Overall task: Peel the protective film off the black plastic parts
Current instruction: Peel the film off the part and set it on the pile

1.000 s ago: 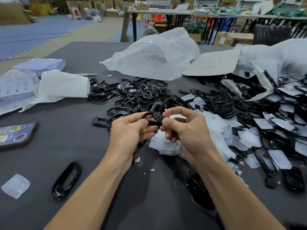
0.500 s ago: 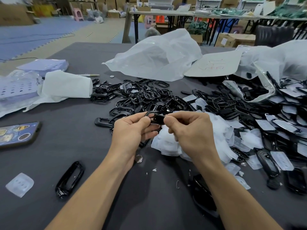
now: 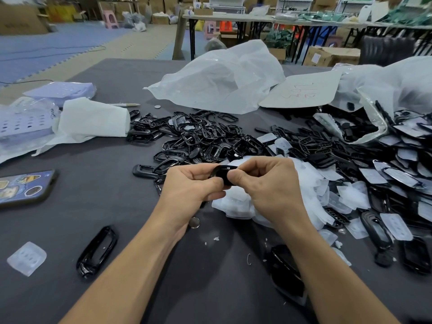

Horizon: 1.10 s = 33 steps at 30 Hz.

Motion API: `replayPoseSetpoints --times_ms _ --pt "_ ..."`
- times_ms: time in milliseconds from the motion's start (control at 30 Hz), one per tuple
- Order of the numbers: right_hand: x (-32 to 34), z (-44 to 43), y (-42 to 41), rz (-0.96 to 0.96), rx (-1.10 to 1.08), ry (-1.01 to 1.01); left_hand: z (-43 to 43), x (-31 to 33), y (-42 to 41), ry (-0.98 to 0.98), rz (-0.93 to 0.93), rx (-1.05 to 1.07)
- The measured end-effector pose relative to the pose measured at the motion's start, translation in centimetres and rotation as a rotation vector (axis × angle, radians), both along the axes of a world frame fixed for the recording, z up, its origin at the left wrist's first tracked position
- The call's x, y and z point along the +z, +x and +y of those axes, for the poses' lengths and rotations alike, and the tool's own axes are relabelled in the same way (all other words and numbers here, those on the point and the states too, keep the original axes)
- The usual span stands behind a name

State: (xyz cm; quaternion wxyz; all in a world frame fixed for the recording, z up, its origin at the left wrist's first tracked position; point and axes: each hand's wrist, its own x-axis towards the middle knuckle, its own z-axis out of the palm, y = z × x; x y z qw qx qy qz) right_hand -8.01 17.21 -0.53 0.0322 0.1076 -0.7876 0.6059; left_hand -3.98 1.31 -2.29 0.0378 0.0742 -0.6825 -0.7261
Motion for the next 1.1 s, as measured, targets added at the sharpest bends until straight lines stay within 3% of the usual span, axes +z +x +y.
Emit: replayPoseSetpoints --times_ms 133,233,333,433,500,633,833,1100 --pt "0.1 0.3 -0.2 -0.061 0.043 -0.053 0.2 -0.2 0.0 -0.008 0.021 -0.013" --pt "0.0 0.0 0.0 -0.044 -0.017 0.054 0.1 -0.1 0.0 0.012 0.031 -0.016" --pt "-0.1 -0.5 0.6 0.065 -0.185 0.27 0.3 -0.2 0.0 -0.002 0.001 0.015" --pt "-0.1 -1.0 1.2 0.221 -0.317 0.329 0.6 -0.1 0.0 0.027 0.029 0.088" --pt "-0.1 -0.9 1.2 0.241 -0.304 0.31 0.6 0.2 0.0 0.027 0.074 0.119" --pt "0.2 -1.0 0.7 -0.015 0.008 0.015 0.4 0.5 0.2 0.09 0.122 0.12" --pt "0.1 -0.3 0.2 -0.178 0.05 -0.369 0.8 0.5 0.1 0.15 0.13 0.107" --pt "0.0 -0.2 0.4 -0.066 0.078 -0.115 0.7 0.3 0.0 0.167 0.109 0.187"
